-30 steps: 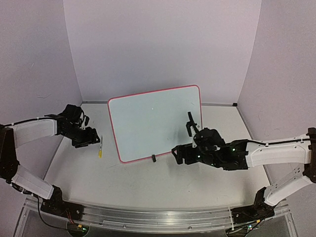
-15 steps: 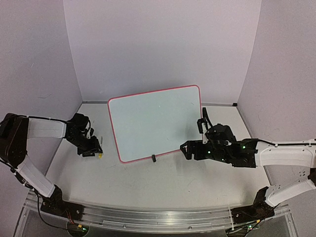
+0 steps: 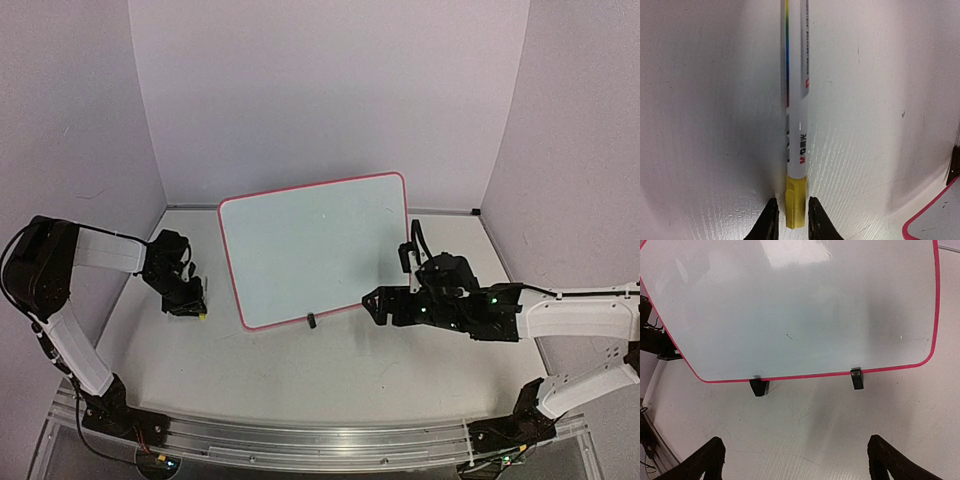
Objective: Write a sentence on the whiteboard
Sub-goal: Pick up the whiteboard marker from the center of the board, then pass from the left arm to the right, then insert the pen cap into the whiteboard marker.
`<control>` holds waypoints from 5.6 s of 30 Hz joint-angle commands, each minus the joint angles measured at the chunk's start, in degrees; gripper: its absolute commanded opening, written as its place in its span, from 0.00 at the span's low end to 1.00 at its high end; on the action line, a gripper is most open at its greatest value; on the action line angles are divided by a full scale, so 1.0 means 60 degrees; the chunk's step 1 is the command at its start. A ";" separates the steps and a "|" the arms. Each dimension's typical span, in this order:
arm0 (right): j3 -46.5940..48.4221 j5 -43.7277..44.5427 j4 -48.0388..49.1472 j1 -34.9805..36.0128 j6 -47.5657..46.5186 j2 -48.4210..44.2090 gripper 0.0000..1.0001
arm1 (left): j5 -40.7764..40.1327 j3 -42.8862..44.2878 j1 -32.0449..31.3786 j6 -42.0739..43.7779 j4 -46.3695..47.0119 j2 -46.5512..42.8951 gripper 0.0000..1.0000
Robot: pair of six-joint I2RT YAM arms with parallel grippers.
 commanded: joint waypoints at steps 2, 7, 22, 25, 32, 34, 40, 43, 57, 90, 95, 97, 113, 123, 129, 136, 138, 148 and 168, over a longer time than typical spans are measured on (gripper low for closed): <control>-0.0009 -0.0025 0.0336 0.0015 0.0159 0.0151 0.95 | -0.0249 0.0390 0.0023 0.0302 -0.0061 0.0349 0.14; 0.0059 -0.0050 0.0343 0.0013 0.0135 0.0182 0.95 | -0.0492 0.0398 0.0031 0.0422 -0.0197 0.0470 0.03; 0.1916 -0.0833 -0.2307 -0.0282 -0.1733 -0.1385 0.98 | -0.1261 0.1316 0.0017 0.1295 -0.1868 -0.5162 0.00; 0.2517 -0.2162 -0.2776 -0.0658 -0.2058 -0.1353 0.98 | -0.0432 0.2575 0.0008 0.2218 -0.2615 -0.5663 0.00; 0.3877 -0.5737 -0.3484 -0.1626 -0.2500 -0.0740 0.98 | 0.2744 0.4473 -0.0173 0.3929 -0.4263 -0.5807 0.00; 0.4252 -0.6706 -0.3599 -0.1696 -0.2546 -0.0447 0.98 | 0.3308 0.4632 -0.0484 0.4137 -0.4642 -0.5728 0.00; 0.5468 -0.8308 -0.4584 -0.1697 -0.2688 0.0897 0.95 | 0.2446 0.4569 -0.2981 0.4256 -0.5218 -0.5300 0.00; 0.5664 -0.9334 -0.4606 -0.1685 -0.2538 0.1496 0.93 | 0.2010 0.4558 -0.4334 0.4277 -0.5192 -0.4912 0.00; 0.5722 -1.0833 -0.4036 -0.1214 -0.2129 0.2442 0.86 | 0.2549 0.5423 -0.6929 0.5153 -0.4556 -0.2511 0.00; 0.5739 -1.1249 -0.2984 -0.0652 -0.1974 0.3375 0.64 | 0.3585 0.6542 -0.7160 0.5697 -0.5433 -0.0842 0.00; 0.5712 -1.1205 -0.2996 -0.0652 -0.2002 0.3442 0.57 | 0.3570 0.6667 -0.7160 0.5736 -0.5406 -0.0833 0.00; 0.5685 -1.1175 -0.3013 -0.0643 -0.2018 0.3470 0.53 | 0.3560 0.6735 -0.7160 0.5761 -0.5451 -0.0800 0.00; 0.5398 -1.1232 -0.3094 -0.0642 -0.2311 0.3488 0.26 | 0.3402 0.7170 -0.7163 0.5981 -0.5735 -0.0594 0.00; 0.5292 -1.1140 -0.3059 -0.0636 -0.2443 0.3301 0.00 | 0.2961 0.6797 -0.7161 0.5754 -0.5266 -0.0778 0.01; 0.5096 -1.0287 -0.2674 -0.0671 -0.2569 0.2493 0.00 | 0.2668 0.5176 -0.7163 0.4562 -0.3247 -0.1964 0.64; 0.5044 -1.0593 -0.2463 -0.0669 -0.2486 0.2198 0.00 | 0.3425 0.4732 -0.7160 0.4341 -0.2951 -0.2105 0.74; 0.4990 -1.0641 -0.2452 -0.0670 -0.2460 0.2203 0.00 | 0.3589 0.4669 -0.7160 0.4083 -0.2761 -0.2127 0.70; 0.4770 -1.0894 -0.2352 -0.0660 -0.2434 0.2069 0.00 | 0.4255 0.4757 -0.7152 0.4001 -0.2529 -0.1987 0.02; 0.3932 -1.2799 -0.3204 -0.4561 -0.3867 0.0365 0.00 | 0.2599 0.2610 -0.5991 0.3454 -0.3988 -0.4010 0.00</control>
